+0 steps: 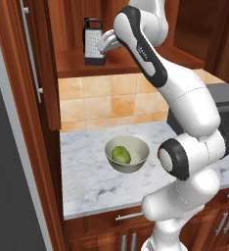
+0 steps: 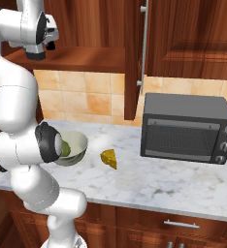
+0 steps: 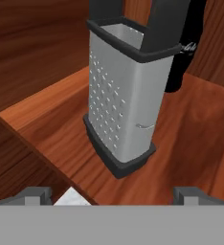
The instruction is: Pick the cheese from the fridge and the cheese grater from the cabinet and place them next to the salad bowl.
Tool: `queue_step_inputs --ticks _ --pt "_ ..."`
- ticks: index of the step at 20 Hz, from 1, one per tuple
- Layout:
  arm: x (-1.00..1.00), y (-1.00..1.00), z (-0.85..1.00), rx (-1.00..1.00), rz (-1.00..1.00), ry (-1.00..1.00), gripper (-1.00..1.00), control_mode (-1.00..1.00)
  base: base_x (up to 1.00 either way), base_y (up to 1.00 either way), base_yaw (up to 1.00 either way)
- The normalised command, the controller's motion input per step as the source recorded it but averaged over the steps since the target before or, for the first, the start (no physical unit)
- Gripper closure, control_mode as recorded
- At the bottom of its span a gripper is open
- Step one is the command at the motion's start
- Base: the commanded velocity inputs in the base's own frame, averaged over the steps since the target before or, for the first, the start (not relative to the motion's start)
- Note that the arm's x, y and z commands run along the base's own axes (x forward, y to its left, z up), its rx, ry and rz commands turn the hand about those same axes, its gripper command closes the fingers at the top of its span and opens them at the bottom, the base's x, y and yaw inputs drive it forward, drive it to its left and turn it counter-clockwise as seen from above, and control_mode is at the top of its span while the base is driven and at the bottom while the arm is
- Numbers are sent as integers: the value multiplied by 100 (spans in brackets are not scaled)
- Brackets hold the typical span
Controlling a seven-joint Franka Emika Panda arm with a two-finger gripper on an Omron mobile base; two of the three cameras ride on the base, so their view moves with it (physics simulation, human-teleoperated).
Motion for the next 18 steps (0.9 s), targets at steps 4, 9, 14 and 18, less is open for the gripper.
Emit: queue_step_inputs --ticks 4,9,14,18 --pt "26 0 0 4 0 -4 -100 -100 0 0 0" --pt "2 0 0 9 0 -6 -100 -100 0 0 0" --pt "-10 3 -4 9 0 -8 -100 -100 0 0 0" --pt "0 0 -14 9 0 -9 -100 -100 0 0 0"
